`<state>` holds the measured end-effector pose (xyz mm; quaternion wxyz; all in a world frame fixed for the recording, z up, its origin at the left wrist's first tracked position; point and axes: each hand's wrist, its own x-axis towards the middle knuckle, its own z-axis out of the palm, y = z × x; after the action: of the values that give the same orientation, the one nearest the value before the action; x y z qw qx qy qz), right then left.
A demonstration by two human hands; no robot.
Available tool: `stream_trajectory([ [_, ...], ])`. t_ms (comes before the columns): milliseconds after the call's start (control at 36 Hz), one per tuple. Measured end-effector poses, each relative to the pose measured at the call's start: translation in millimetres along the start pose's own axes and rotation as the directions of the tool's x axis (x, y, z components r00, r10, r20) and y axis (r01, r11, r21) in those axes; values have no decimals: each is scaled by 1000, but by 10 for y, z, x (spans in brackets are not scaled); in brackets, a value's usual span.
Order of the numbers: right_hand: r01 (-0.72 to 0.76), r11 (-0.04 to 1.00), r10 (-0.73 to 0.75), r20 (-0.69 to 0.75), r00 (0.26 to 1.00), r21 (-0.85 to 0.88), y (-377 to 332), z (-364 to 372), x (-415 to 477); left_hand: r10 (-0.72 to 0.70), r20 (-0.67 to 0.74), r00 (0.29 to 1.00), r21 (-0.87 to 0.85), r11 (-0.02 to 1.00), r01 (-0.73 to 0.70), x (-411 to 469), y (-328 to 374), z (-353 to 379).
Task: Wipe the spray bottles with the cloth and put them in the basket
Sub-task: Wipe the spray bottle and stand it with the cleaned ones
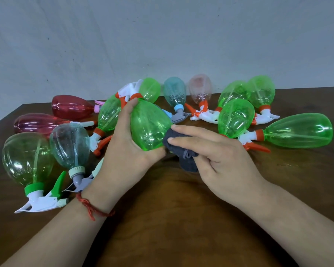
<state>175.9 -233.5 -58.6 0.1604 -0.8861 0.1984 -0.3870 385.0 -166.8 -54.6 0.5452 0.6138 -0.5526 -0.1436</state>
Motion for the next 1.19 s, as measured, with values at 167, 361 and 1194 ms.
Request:
stream_trajectory([
  [167,-59,997,62,-65,996,55,38,16,16,97,99,990,124,986,-109,-44,-77,42],
  [361,-120,991,127,-111,986,62,101,-10,52,213,195,957,152,958,-244,-80,-58,96],
  [1194,-30,997,35,-74,997,68,22,-34,39,116,139,983,72,989,-127,-62,-81,42],
])
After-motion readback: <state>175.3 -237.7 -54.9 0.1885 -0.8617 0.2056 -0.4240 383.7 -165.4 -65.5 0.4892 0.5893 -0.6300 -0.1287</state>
